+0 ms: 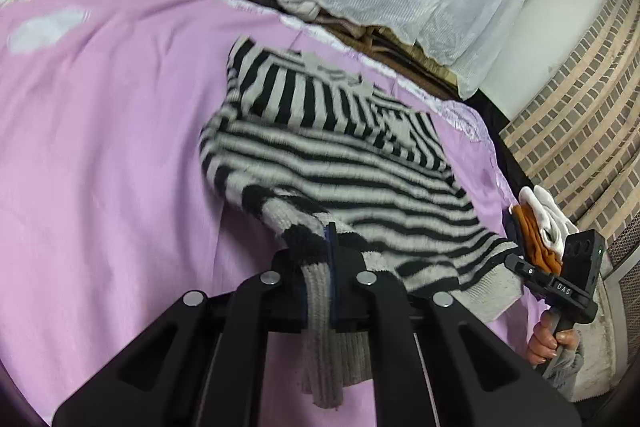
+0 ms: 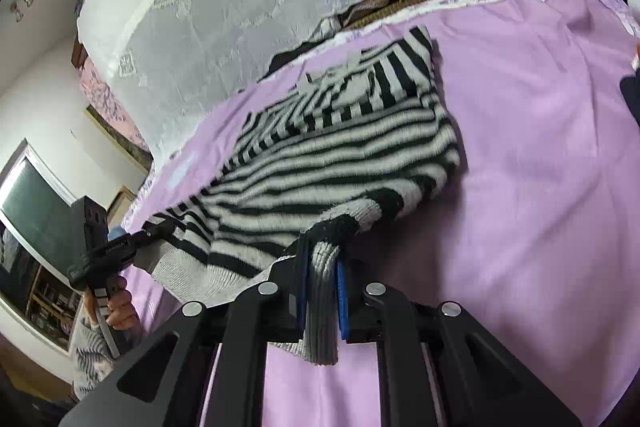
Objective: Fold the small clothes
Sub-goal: 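Grasp the ribbed hem with both tools, then lift the hem with both tools and fold it over toward the collar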
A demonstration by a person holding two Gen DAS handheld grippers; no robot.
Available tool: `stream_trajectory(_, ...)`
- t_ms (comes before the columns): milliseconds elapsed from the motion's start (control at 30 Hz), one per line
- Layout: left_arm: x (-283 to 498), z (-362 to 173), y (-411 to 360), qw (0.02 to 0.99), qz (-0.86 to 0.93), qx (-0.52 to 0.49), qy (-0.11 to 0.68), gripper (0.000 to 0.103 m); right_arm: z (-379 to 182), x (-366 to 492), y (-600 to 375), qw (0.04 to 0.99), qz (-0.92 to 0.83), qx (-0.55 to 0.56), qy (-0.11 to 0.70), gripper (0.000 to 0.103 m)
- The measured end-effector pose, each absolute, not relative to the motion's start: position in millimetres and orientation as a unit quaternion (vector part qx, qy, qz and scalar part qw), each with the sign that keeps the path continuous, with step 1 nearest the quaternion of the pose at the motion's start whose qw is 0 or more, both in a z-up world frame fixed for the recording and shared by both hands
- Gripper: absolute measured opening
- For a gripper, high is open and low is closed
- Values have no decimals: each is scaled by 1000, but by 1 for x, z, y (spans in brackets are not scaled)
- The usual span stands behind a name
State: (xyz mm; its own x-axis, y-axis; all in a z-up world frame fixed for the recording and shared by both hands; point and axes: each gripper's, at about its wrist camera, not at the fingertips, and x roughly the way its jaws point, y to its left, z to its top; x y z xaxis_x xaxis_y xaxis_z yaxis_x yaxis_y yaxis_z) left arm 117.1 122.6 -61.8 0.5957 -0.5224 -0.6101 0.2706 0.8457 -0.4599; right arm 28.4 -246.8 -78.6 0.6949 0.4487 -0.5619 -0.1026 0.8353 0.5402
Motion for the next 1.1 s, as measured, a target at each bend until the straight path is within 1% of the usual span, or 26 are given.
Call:
stream_trajectory(233,148,-51,118,884,-211,-159,384,6,-67,59,-256,889,149,259,347,12)
stream_trajectory(367,164,-48,108,892,-199,-139,381,6,-60,80,-256,893,141,252,344,12)
stream_trajectory(800,222,-26,102,909,-172,-128,359,6,-51,146,-272,895,120,254,346,12)
stream_trajectory(1100,268,-23,95,914,-155,-123,354,6,-52,202,-285,897,103,262,342,12)
